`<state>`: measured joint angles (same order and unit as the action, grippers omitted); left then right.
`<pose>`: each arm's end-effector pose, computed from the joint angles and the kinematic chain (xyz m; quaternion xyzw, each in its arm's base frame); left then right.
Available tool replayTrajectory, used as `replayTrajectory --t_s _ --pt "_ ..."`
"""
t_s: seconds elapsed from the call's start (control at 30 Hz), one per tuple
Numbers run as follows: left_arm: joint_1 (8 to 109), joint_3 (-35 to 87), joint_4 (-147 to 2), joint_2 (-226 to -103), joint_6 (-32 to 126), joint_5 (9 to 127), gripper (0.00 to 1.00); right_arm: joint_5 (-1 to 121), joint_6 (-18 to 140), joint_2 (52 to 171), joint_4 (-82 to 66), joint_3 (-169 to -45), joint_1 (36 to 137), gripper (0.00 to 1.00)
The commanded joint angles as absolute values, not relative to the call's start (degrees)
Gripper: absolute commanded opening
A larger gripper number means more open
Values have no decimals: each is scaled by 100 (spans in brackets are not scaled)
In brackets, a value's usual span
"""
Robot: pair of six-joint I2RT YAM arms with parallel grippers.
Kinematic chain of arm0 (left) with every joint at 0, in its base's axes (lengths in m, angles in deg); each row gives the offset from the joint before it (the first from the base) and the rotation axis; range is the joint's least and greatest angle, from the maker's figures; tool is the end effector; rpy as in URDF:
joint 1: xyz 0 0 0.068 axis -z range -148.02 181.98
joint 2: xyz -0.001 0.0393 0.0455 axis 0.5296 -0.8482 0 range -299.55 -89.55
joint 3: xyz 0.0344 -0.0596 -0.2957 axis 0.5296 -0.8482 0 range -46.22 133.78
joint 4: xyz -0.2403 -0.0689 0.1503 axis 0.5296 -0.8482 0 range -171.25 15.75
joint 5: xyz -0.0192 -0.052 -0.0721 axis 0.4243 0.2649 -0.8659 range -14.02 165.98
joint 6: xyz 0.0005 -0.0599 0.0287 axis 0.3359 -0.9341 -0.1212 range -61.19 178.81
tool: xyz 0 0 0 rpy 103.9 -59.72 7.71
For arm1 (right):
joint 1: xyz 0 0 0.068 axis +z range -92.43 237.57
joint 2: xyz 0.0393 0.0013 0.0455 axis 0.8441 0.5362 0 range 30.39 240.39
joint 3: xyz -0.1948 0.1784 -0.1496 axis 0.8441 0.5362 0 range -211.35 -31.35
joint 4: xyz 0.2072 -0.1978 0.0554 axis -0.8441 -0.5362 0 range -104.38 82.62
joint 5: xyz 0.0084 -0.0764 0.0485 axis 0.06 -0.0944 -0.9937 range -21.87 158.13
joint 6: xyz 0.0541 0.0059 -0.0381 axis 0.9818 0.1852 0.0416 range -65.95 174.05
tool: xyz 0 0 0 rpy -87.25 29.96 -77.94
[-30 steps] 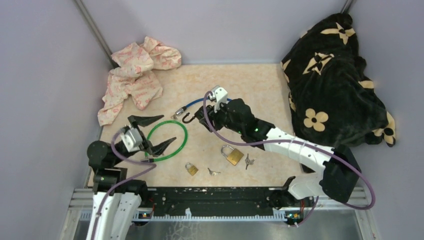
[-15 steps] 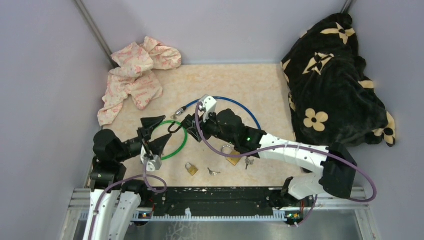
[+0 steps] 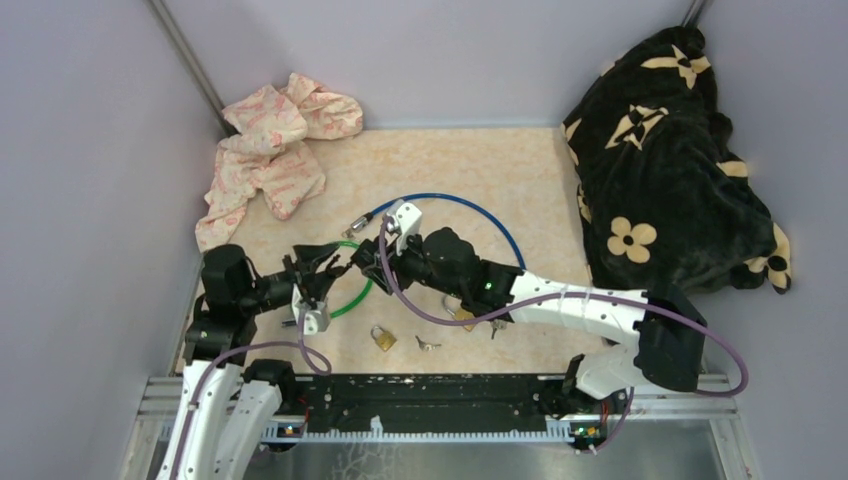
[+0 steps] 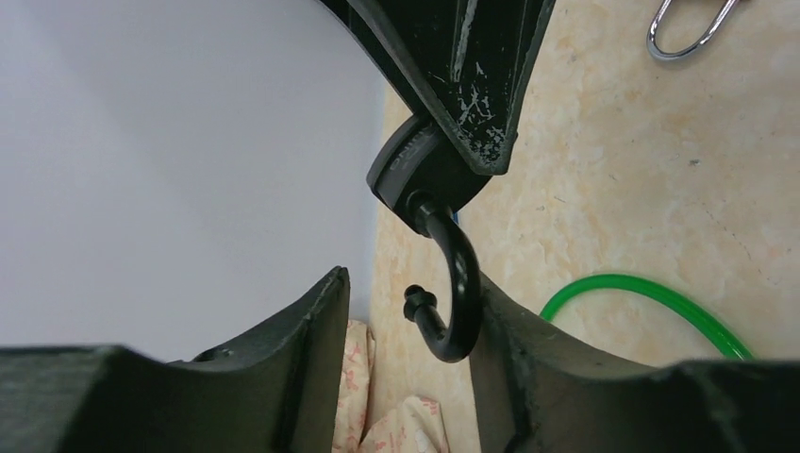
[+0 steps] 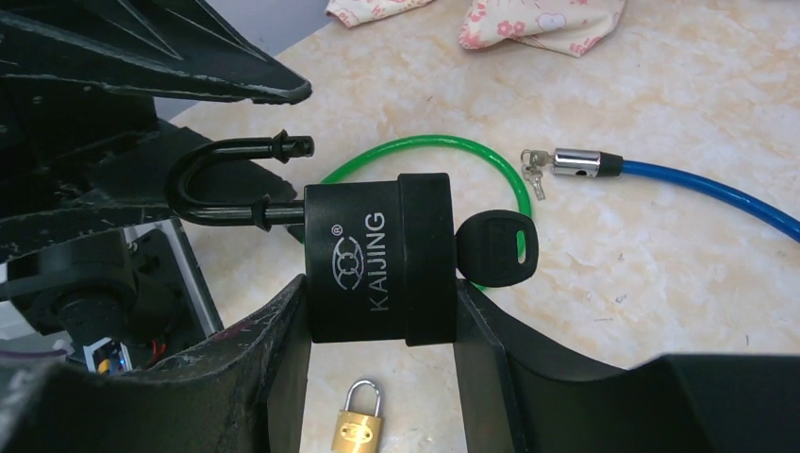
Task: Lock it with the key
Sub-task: Pick up the lock from the center of the board, then lock the lock.
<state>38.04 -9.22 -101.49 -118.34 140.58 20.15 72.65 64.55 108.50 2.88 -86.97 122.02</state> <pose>0.1191 -0.0565 0.3211 0.6948 0.3299 0.0138 0.6390 0.1597 0.3244 0.3255 -0.3307 0.7044 0.3573 0.5165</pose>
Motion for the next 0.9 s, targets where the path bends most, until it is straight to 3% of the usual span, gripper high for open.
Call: replayTrajectory --t_s 0.0,0.07,0.2,0.3,0.33,0.37,0.4,0.43,0.7,0.87 --pt "3821 -673 -10316 -11941 14189 2061 49 7294 6394 10727 1237 -9212 12314 0" --pt "3822 -678 -10316 -11953 14201 2072 37 7285 6377 10725 1247 -9217 12329 0" --pt "3822 -646 -10316 -11864 14019 1933 0 7277 6325 10751 1208 -9226 12340 0" --pt "3823 -549 -10068 -11809 13076 1897 0 6986 6152 10743 1135 -9224 12345 0" --pt "3822 -504 -9783 -11851 12378 1960 0 6864 6027 10720 1088 -9219 12335 11" --pt "3827 -436 -9530 -11915 11644 2083 0 6705 5897 10665 1043 -9187 12332 41" --pt "3823 -354 -9276 -12000 10874 2232 0 6594 5766 10549 997 -9097 12325 93" --pt "3822 -268 -9167 -12096 10172 2370 0 6517 5652 10433 960 -8989 12286 98" --pt "3822 -791 -7577 -11738 5184 1515 0 3196 6241 9506 1502 -7823 10757 98" --pt "3824 -1326 -6346 -11491 3591 1600 0 2569 6603 9673 2171 -7673 10635 98"
